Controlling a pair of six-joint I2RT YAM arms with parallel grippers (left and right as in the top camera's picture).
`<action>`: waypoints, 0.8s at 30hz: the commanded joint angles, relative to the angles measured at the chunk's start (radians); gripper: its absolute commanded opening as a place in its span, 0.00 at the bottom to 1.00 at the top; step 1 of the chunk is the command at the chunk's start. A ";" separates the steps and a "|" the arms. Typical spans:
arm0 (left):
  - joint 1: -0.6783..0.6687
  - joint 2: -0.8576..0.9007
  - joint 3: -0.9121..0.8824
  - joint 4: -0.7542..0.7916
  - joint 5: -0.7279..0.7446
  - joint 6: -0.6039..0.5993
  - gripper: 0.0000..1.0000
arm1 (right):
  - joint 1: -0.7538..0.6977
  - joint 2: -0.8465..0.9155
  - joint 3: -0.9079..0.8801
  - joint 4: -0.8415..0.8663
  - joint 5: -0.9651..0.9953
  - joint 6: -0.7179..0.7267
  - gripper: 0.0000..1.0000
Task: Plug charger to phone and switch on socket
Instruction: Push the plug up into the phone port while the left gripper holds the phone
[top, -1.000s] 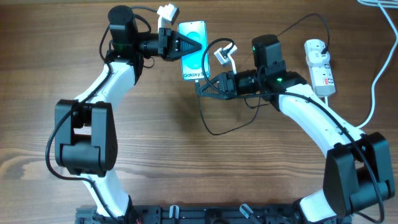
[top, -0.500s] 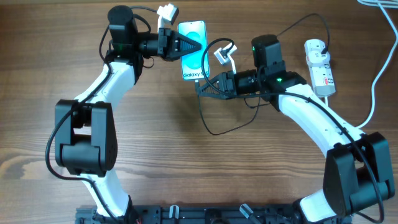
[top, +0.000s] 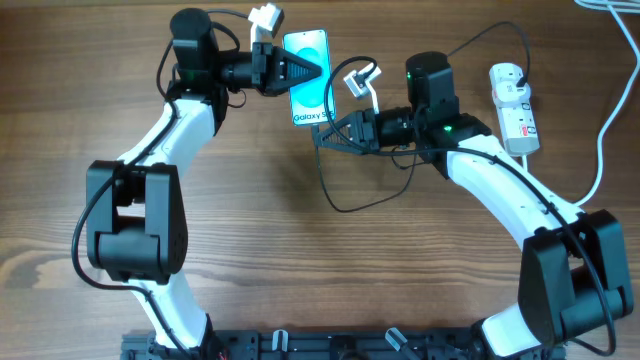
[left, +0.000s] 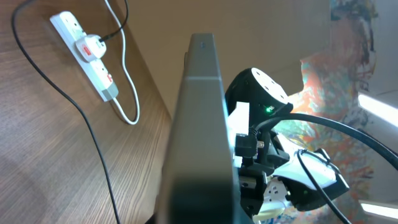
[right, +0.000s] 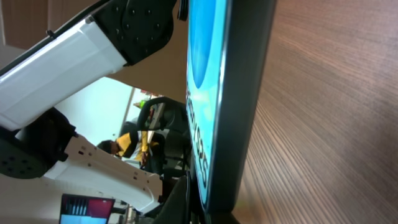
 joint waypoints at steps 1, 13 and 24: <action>-0.035 -0.004 -0.004 0.003 0.051 0.022 0.04 | -0.014 0.005 0.024 0.038 0.016 0.016 0.04; 0.034 -0.004 -0.004 0.003 -0.022 0.010 0.04 | -0.010 0.005 0.024 -0.089 -0.018 -0.003 0.26; 0.010 -0.004 -0.004 0.002 -0.015 0.010 0.04 | 0.028 0.005 0.024 -0.090 0.068 0.001 0.04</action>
